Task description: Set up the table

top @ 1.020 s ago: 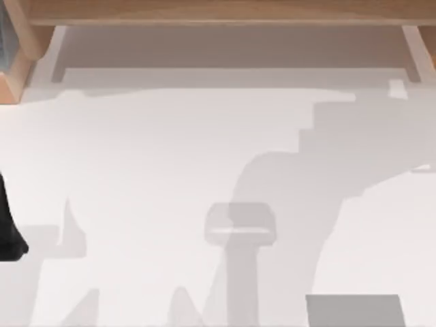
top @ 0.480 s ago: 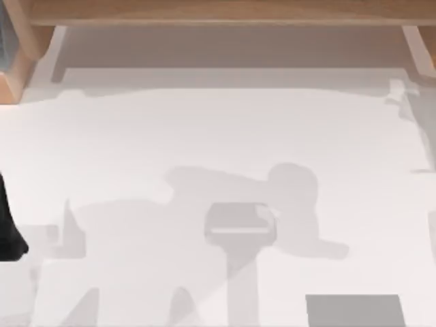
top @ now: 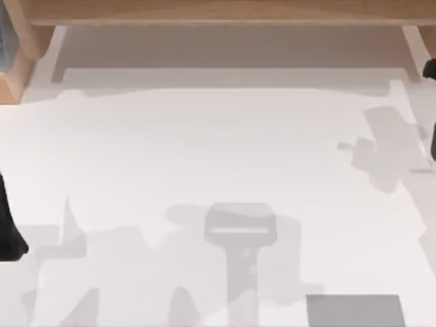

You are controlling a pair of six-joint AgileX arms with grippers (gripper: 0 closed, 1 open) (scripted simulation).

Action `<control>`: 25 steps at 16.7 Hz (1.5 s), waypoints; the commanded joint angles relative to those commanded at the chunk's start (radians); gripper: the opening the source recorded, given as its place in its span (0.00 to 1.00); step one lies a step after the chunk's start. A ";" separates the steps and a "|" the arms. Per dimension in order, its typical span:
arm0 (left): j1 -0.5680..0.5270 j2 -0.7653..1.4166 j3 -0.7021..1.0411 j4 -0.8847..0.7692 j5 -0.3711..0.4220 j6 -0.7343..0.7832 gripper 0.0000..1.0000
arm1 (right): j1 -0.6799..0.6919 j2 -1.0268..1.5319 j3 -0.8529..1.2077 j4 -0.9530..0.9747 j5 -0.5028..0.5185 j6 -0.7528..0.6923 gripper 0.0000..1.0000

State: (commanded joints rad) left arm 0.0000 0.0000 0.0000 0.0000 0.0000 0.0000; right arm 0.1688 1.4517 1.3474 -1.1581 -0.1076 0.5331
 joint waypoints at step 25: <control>0.000 0.000 0.000 0.000 0.000 0.000 1.00 | 0.726 -0.067 -0.573 0.446 0.120 0.312 0.00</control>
State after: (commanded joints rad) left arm 0.0000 0.0000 0.0000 0.0000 0.0000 0.0000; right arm 0.8946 1.3847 0.7740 -0.7122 0.0128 0.8456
